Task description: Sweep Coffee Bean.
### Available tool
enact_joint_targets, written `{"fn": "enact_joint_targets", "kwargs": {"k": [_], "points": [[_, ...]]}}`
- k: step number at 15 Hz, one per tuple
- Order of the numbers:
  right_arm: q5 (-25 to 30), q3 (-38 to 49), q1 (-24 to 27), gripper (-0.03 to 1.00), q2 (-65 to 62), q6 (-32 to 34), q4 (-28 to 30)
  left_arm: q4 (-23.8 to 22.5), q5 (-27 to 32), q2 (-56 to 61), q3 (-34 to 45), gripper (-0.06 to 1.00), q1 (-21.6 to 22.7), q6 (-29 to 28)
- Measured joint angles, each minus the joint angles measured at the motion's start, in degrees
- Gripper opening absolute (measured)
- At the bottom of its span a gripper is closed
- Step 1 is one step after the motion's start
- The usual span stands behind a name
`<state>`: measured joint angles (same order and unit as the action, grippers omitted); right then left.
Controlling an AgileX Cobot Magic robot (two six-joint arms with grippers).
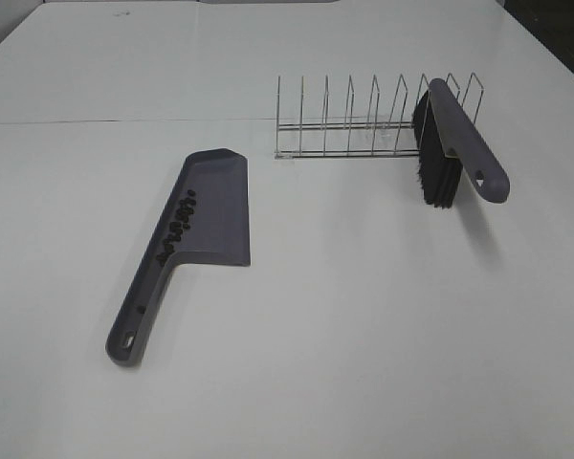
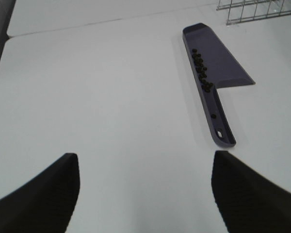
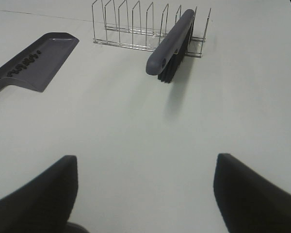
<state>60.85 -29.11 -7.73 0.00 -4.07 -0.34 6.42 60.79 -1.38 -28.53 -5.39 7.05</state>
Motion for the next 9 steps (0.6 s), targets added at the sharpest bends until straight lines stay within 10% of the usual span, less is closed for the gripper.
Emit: {"fn": "enact_joint_targets", "kwargs": {"k": [9], "points": [[-0.1,0.0,8.8,0.65,-0.3,0.0,0.0,0.0,0.0,1.5,0.0,0.69,0.1,0.0]]}}
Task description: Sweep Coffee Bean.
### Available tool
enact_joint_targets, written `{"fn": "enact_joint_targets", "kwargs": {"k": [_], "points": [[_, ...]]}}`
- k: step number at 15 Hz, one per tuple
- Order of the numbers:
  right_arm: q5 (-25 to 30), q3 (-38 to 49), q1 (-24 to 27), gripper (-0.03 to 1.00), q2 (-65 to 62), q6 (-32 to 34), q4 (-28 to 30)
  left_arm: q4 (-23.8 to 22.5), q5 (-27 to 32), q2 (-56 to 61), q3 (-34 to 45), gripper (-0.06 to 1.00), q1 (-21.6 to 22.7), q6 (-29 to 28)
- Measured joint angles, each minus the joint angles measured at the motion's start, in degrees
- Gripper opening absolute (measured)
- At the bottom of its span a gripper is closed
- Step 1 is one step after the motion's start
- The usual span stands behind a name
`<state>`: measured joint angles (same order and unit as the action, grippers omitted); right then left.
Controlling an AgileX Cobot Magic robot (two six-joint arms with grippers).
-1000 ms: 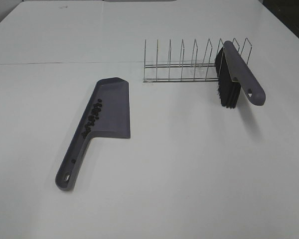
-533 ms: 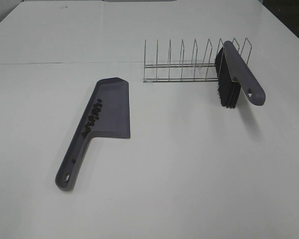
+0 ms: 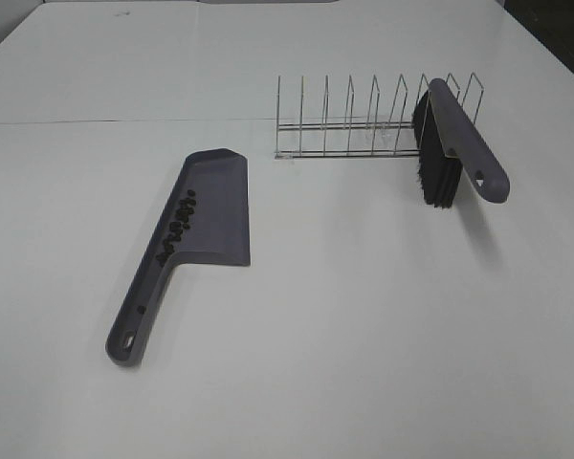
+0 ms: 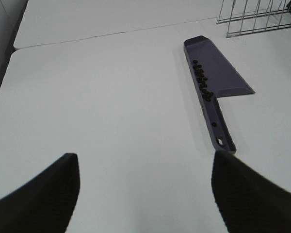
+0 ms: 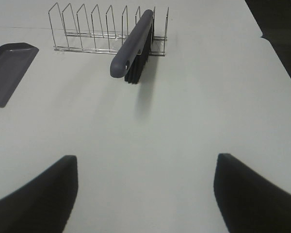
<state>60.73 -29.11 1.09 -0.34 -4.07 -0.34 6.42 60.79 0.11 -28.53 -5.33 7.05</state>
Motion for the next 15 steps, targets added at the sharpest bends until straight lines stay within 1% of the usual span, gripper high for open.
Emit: {"fn": "enact_joint_targets", "kwargs": {"k": [15], "points": [[0.0,0.0,0.0,0.65,0.0,0.0,0.0,0.0,0.0,0.0,0.0,0.69,0.0,0.0]]}}
